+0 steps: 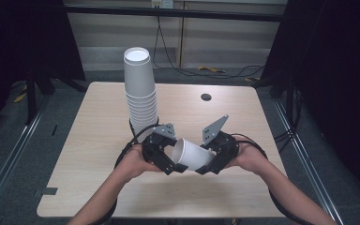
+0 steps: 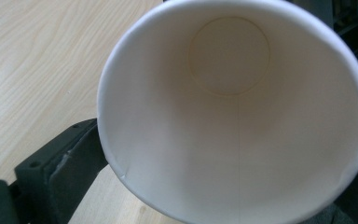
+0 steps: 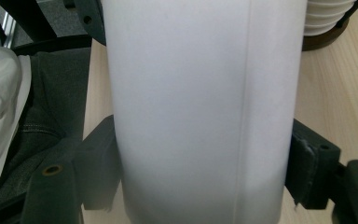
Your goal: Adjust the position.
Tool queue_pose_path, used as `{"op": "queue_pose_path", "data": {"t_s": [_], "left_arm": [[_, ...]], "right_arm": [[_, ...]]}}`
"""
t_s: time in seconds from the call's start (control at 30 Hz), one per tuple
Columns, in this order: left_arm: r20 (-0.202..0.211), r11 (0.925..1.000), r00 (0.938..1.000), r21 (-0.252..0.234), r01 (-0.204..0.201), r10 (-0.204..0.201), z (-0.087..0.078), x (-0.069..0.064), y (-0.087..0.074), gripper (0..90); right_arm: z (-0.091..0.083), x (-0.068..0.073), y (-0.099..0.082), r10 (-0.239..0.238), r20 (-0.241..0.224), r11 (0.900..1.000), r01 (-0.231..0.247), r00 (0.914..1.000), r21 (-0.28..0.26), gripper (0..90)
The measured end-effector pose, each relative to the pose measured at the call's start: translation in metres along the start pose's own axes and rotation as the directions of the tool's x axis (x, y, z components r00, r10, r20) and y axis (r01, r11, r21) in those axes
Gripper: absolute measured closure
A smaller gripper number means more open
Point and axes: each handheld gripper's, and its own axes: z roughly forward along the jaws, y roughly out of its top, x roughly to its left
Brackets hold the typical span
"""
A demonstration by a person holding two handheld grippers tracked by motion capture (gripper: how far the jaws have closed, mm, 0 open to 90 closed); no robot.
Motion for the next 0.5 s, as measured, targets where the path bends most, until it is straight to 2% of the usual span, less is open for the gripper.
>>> {"op": "queue_pose_path", "data": {"t_s": [0.17,0.5], "left_arm": [[0.007,0.9999,1.0,-0.013,-0.002,0.002,-0.0015,-0.0002,0.001,6.6],[0.012,0.9996,0.9999,-0.028,0.004,-0.003,-0.0027,0.0006,0.0016,7.7]], "right_arm": [[-0.0006,-0.001,-0.0017,0.008,0.001,0.9999,-0.008,1.0,-0.014,24.6],[0.0003,-0.0011,-0.0023,0.0,0.009,0.9999,0.001,1.0,-0.01,24.4]]}}
